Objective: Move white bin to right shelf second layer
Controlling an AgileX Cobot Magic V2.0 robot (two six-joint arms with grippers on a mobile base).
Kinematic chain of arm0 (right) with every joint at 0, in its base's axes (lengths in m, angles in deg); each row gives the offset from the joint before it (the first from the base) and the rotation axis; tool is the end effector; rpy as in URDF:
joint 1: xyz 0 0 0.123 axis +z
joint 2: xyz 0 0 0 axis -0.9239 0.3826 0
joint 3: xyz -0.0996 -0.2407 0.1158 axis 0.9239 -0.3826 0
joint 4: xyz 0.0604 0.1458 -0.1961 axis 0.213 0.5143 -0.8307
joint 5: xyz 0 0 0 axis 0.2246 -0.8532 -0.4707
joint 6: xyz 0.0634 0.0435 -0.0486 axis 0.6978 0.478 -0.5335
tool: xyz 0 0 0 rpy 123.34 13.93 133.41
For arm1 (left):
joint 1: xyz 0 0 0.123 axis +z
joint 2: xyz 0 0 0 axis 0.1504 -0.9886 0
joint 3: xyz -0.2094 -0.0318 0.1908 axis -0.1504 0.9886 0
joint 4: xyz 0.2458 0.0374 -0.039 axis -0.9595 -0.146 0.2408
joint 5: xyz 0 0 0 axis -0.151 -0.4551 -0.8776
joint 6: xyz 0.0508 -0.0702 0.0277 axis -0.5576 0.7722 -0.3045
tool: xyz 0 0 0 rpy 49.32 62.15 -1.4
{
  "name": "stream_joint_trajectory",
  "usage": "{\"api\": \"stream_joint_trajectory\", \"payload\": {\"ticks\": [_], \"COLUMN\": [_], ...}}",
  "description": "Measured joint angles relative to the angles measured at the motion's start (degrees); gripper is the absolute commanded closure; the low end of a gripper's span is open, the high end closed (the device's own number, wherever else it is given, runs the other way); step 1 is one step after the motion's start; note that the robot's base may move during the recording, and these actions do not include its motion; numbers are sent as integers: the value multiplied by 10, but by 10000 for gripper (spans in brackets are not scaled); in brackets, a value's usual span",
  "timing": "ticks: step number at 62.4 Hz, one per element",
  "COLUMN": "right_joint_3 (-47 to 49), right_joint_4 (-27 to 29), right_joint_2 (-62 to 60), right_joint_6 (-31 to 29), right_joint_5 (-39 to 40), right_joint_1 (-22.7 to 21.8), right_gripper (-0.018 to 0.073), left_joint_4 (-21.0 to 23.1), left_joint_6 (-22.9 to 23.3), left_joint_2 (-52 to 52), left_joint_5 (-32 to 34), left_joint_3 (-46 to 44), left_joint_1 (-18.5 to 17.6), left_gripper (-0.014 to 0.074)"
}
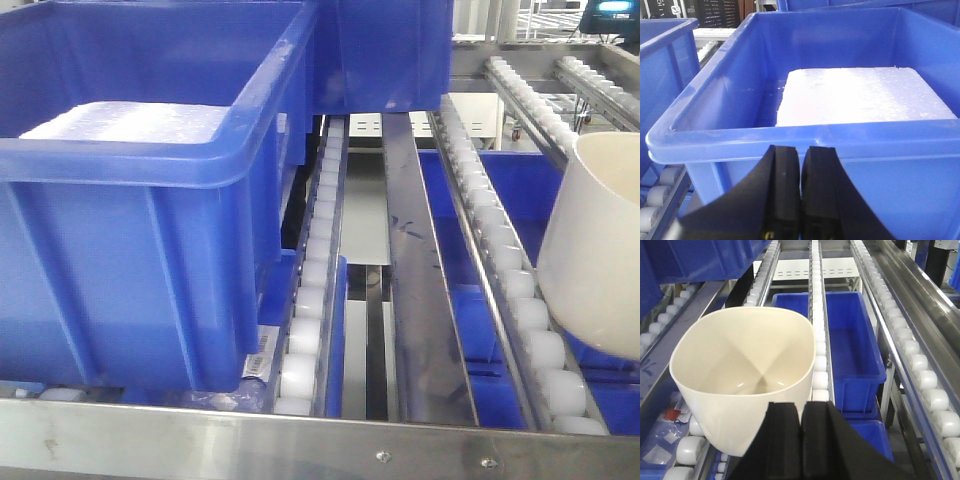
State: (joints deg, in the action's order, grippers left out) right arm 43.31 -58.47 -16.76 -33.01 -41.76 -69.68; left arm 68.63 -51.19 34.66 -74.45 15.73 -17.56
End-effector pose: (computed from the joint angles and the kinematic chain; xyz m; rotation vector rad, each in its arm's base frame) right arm 0.0565 -0.0024 0.1900 0.1180 1.6498 0.0480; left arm 0.0553 -0.0091 0.2034 0.1537 1.5618 -0.0993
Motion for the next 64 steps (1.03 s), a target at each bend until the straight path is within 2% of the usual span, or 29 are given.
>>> {"api": "stream_joint_trajectory", "payload": {"ticks": [64], "right_joint_3": [0], "right_joint_4": [0], "right_joint_2": [0], "right_joint_6": [0], "right_joint_5": [9], "right_joint_1": [0], "right_gripper": [511], "left_joint_4": [0], "left_joint_6": [0], "left_joint_2": [0], "left_joint_5": [0], "left_joint_3": [0], "left_joint_1": [0], "left_gripper": [512]}}
